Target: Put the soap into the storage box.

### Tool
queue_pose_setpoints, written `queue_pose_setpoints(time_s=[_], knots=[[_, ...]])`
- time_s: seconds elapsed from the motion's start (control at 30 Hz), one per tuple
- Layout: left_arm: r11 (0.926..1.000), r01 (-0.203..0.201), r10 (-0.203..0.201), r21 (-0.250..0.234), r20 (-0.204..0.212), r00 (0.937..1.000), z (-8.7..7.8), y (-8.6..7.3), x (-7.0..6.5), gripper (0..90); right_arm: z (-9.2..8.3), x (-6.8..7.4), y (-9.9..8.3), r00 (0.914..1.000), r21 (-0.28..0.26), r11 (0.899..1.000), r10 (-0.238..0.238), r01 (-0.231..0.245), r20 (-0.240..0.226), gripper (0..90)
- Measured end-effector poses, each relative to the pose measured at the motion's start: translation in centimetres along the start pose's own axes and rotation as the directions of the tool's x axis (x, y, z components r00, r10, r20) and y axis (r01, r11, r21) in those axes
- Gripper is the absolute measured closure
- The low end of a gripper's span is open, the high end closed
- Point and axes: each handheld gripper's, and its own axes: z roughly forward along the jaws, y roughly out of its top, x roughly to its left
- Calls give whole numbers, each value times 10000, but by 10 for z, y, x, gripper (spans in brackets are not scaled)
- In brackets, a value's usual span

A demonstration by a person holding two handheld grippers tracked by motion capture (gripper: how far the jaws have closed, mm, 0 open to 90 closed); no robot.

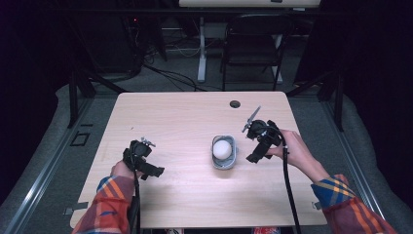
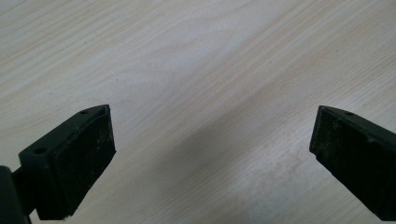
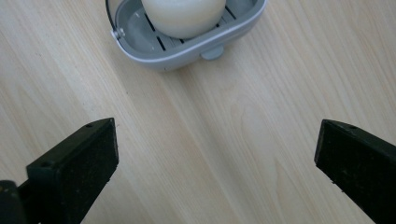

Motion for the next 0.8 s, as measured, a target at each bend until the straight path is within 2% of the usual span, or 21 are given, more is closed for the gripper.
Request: queue_pose_setpoints(time_s=[0.33, 0.37, 0.47, 0.5, 0.57, 0.63, 0.7, 0.73, 0.8], knots=[[10000, -22, 22, 41, 24, 10000, 0, 0, 0, 0, 2, -2, -30, 9992, 219, 9991, 346, -350, 193, 0], [10000, -28, 28, 34, 27, 10000, 0, 0, 0, 0, 5, -1, -38, 9984, 156, 9985, 515, -518, 214, 0], [10000, -15, 15, 35, 21, 10000, 0, 0, 0, 0, 5, -1, -44, 9987, 369, 9984, 415, -426, 293, 0], [10000, -5, 5, 64, 30, 10000, 0, 0, 0, 0, 9, 1, -52, 9981, 307, 9980, 554, -562, 252, 0], [10000, -16, 16, 61, 24, 10000, 0, 1, 0, 0, 9, 2, -54, 9981, 426, 9977, 518, -533, 345, 0], [10000, -3, 2, 66, 23, 10000, 1, 1, 0, 0, 15, 4, -66, 9977, 557, 9965, 609, -626, 304, 0], [10000, -16, 16, 62, 18, 10000, 1, 1, 0, 0, 21, 6, -73, 9971, 454, 9962, 743, -749, 149, 0], [10000, -25, 25, 64, 20, 10000, 1, 1, 0, 0, 23, 7, -76, 9980, 751, 9953, 604, -617, 204, 0], [10000, -20, 20, 49, 14, 10000, 1, 1, 0, 0, 30, 10, -84, 9977, 779, 9950, 599, -621, 305, 0]])
